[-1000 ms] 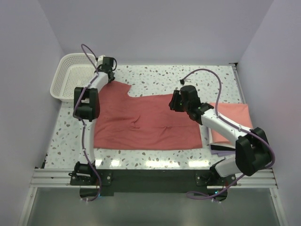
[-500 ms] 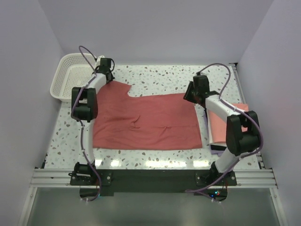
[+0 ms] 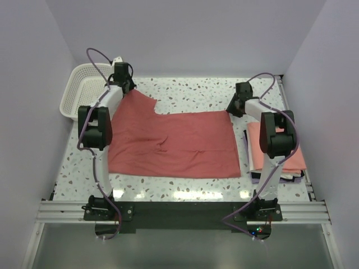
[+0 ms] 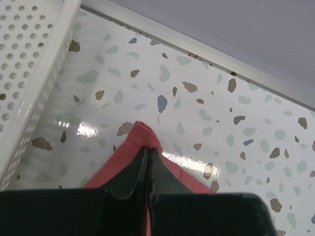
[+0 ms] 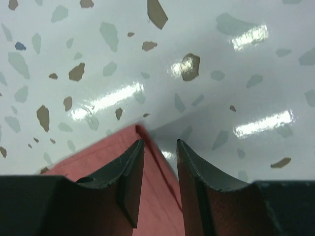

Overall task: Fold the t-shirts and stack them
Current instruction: Fold the tshirt

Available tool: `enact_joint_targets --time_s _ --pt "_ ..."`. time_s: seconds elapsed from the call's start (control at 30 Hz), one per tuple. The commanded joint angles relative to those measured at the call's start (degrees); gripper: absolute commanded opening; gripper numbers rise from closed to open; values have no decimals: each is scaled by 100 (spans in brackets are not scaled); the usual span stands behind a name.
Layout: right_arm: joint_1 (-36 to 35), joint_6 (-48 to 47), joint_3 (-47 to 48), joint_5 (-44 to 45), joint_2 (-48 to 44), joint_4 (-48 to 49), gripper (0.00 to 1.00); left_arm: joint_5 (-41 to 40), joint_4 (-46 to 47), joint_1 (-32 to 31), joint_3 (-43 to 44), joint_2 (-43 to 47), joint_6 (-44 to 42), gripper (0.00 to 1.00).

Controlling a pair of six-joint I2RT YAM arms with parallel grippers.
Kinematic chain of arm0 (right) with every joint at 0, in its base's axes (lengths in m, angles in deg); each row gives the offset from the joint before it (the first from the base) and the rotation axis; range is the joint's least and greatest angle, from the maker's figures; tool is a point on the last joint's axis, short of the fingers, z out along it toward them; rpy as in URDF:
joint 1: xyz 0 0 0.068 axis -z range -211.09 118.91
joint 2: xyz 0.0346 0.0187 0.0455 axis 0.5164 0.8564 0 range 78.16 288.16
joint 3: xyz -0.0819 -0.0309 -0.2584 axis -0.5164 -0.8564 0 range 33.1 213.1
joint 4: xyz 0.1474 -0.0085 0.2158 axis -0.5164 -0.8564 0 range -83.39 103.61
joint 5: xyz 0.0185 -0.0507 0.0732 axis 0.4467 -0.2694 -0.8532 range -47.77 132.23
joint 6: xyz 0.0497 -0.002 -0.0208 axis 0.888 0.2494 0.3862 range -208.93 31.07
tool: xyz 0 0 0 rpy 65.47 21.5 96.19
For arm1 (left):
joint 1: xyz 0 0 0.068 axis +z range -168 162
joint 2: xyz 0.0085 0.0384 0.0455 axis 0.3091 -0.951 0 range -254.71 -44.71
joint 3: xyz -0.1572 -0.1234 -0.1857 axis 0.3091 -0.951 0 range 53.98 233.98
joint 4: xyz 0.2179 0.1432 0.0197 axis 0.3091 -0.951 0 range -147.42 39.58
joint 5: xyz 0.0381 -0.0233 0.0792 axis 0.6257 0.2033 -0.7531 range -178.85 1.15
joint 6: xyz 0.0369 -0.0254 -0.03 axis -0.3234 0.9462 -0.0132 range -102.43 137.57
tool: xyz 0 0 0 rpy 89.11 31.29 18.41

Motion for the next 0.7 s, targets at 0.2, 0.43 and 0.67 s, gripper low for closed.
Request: enact_joint_targets --time_s 0.2,0.43,0.67 --pt "22 231 789 -151 410 129 36 179 397 38 -343 475 14 0" --pt "13 328 657 -213 437 165 36 197 397 38 -387 511 13 0" --pt "22 337 744 -230 621 103 35 276 388 38 -405 528 31 0"
